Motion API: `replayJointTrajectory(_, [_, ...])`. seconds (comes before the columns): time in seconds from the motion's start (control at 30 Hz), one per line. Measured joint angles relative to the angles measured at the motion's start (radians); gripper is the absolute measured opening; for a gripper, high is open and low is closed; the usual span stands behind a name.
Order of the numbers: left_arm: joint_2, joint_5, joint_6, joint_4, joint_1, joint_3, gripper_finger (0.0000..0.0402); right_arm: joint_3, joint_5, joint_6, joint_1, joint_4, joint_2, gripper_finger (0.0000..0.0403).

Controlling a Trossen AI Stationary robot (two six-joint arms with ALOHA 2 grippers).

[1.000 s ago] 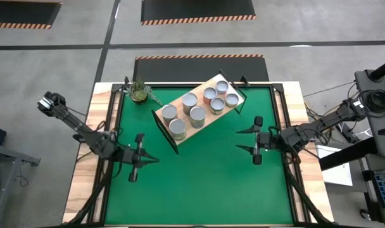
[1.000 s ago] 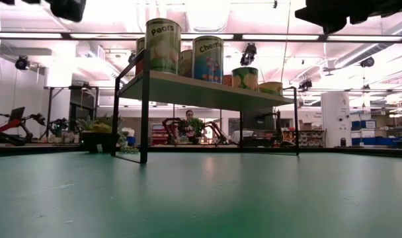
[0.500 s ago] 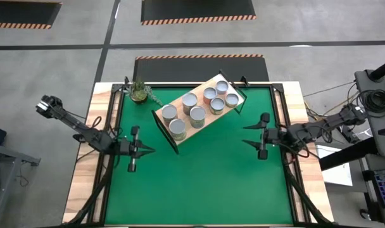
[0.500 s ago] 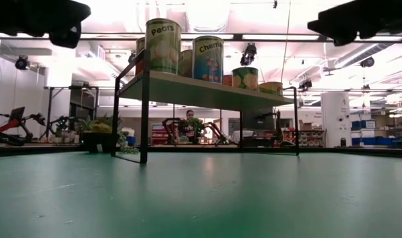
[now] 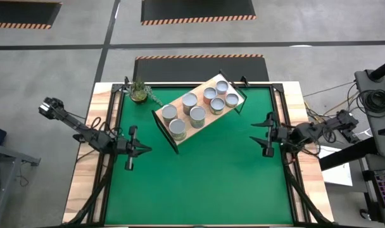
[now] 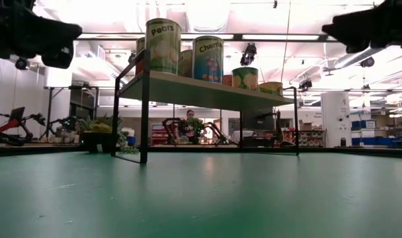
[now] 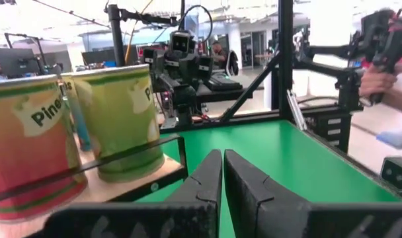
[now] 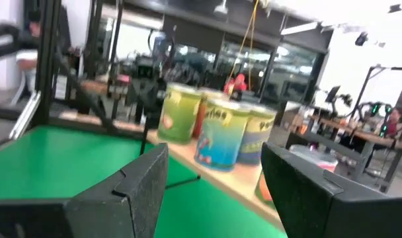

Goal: Pick and place cans onto a shelf
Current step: Return to Home Position

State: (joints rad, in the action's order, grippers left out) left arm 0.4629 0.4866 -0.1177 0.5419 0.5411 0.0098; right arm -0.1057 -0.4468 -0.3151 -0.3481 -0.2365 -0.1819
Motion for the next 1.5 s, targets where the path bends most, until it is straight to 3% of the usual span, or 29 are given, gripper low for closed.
replayJointTrajectory(0.33, [-0.011,0.004,0.018,-0.019,-0.001,0.001,0.0,0.078,0.002,-0.154,0.012,-0.032,0.116,0.0228])
replayJointTrajectory(0.53, [-0.005,0.105,0.025,-0.034,-0.002,0.0,0.0,0.093,0.002,-0.145,0.056,0.002,0.159,0.0228])
replayJointTrajectory(0.7, [0.009,0.106,0.027,-0.034,-0.002,0.0,0.0,0.093,0.003,-0.202,0.082,-0.015,0.163,0.0228])
replayJointTrajectory(0.83, [0.02,0.106,0.029,-0.034,-0.002,0.0,0.0,0.093,-0.005,-0.201,0.087,-0.034,0.163,0.0228])
replayJointTrajectory(1.03, [0.037,0.106,0.03,-0.034,-0.002,0.0,0.0,0.093,-0.162,-0.11,0.087,-0.03,0.162,0.0228])
replayJointTrajectory(1.5, [0.076,0.105,0.03,-0.034,-0.002,0.025,0.0,0.093,-0.157,-0.046,0.087,-0.03,0.157,0.0228])
